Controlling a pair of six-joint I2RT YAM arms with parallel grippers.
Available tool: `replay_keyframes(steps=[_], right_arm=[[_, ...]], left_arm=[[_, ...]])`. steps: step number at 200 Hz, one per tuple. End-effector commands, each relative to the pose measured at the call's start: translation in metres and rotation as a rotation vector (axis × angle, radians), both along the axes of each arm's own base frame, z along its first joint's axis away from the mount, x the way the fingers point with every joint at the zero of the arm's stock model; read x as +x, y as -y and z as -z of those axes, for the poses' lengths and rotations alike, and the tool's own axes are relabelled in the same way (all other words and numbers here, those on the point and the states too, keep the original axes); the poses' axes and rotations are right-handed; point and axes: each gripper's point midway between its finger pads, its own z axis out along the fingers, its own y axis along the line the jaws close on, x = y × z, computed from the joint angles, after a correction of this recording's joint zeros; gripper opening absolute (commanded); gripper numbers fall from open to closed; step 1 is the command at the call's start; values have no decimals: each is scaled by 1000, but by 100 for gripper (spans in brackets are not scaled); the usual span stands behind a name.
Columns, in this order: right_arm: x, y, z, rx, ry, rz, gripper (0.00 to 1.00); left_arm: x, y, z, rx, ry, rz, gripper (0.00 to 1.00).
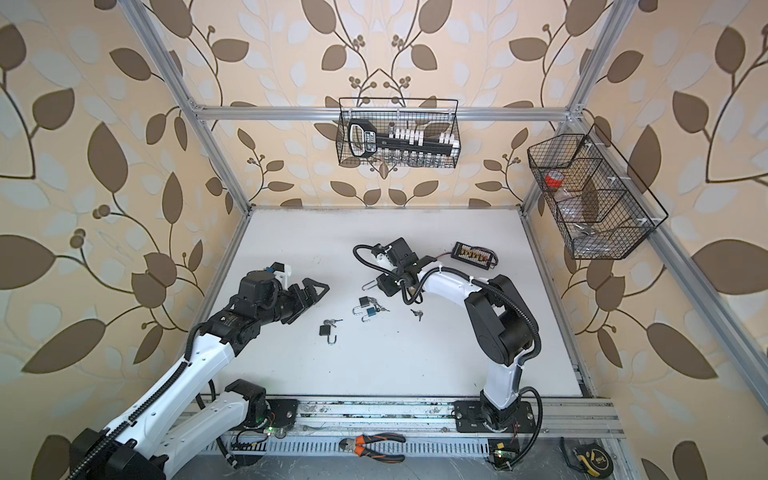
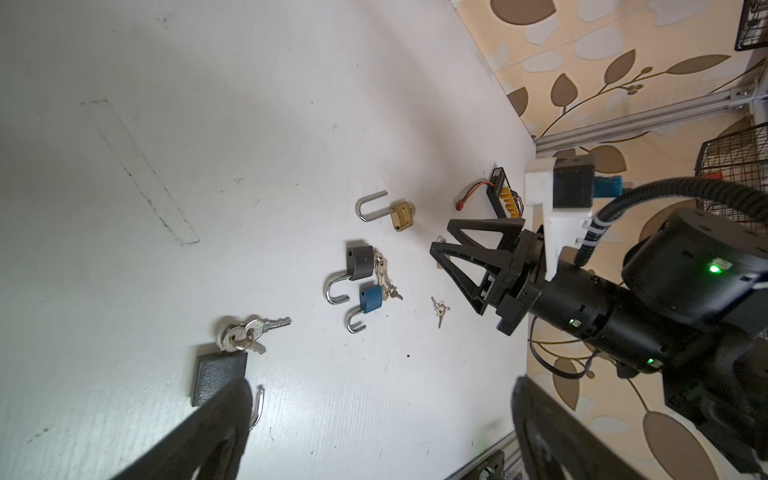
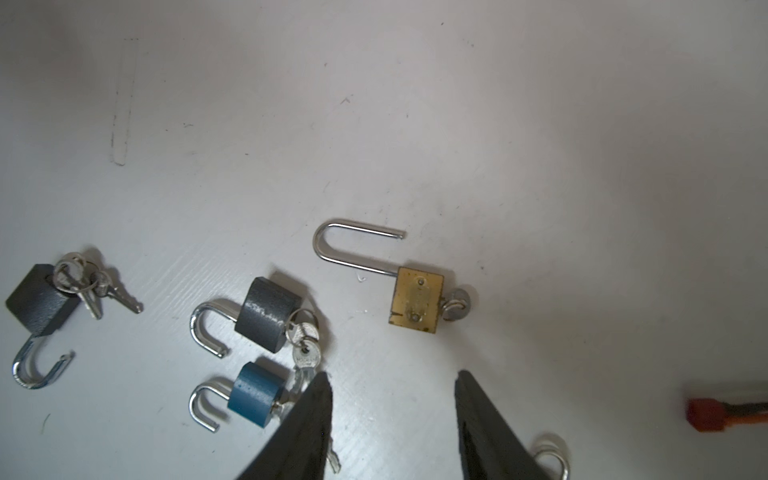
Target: Lock with the key
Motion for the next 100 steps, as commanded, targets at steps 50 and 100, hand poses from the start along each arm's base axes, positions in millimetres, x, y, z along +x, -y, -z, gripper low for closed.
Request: replay_keyframes(steps=[50, 100], right_arm=[[-36, -28, 23, -52, -79, -116, 44], [-40, -35, 31, -95, -98, -130, 44]], left_arm=[[-2, -10, 4, -13, -22, -28, 93], [-3, -15, 8, 2, -44, -43, 92]])
